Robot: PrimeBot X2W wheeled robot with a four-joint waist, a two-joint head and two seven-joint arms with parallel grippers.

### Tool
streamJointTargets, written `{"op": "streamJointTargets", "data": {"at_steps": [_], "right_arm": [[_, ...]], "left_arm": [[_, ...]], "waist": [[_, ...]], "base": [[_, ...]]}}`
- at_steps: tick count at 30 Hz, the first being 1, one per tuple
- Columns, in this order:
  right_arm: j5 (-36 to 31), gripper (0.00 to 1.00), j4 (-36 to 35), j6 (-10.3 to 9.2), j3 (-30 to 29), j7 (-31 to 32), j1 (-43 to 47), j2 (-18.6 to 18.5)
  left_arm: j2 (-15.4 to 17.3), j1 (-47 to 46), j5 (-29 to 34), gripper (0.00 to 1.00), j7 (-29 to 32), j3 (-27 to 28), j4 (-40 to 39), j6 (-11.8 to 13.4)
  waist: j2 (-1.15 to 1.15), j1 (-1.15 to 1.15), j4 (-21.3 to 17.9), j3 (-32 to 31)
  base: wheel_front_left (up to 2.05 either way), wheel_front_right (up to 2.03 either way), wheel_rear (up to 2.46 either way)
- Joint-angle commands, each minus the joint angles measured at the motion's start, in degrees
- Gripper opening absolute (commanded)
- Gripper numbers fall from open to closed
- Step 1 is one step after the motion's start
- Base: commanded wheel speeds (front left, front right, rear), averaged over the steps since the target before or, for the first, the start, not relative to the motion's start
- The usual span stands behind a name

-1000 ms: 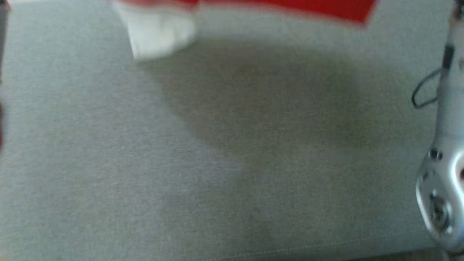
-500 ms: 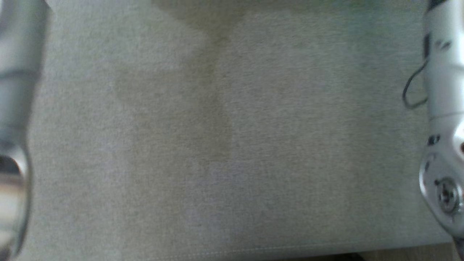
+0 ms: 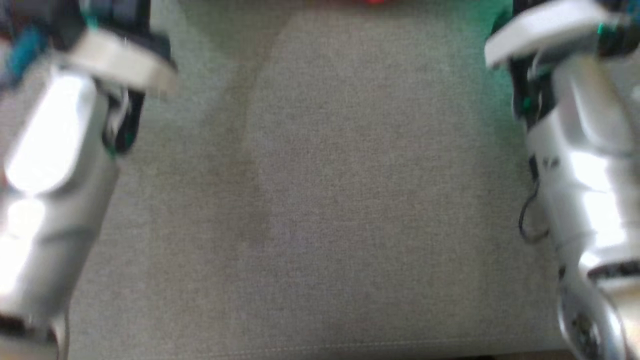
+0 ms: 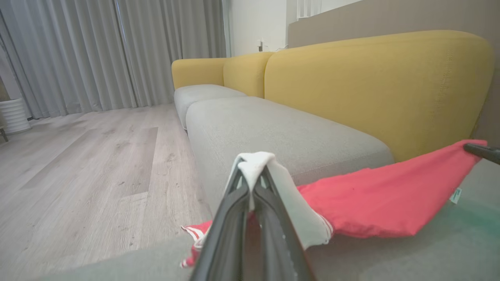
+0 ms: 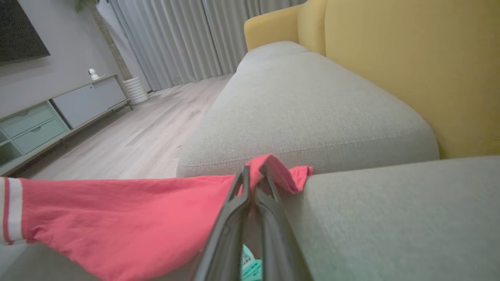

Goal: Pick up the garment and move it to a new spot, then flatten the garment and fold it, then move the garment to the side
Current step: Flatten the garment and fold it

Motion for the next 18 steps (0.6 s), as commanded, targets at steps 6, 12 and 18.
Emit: {"op": "streamJointTargets", "data": {"at_steps": [6, 12, 18], "right_arm": [[1.7, 0.0, -9.7, 0.43, -1.6, -1.1, 15.2, 1.2], [3.5, 0.0, -18.4, 0.43, -2.4, 0.1, 29.2, 1.2], [5.2, 0.0, -33.7, 0.43, -4.6, 6.3, 47.4, 1.2]], "left_arm": [[6.9, 16.6, -2.1, 0.0, -0.6, 2.9, -13.9, 2.5], [9.6, 31.3, -5.4, 0.0, 0.8, 3.4, -24.1, 6.1], [12.8, 46.9, -6.9, 0.0, 3.8, 2.3, -36.3, 11.7]], "waist": [[0.0, 0.0, 0.4, -9.7], [0.0, 0.0, 0.4, -17.4], [0.0, 0.0, 0.6, -24.9]], "base": [[0.0, 0.0, 0.0], [0.0, 0.0, 0.0], [0.0, 0.0, 0.0]]}}
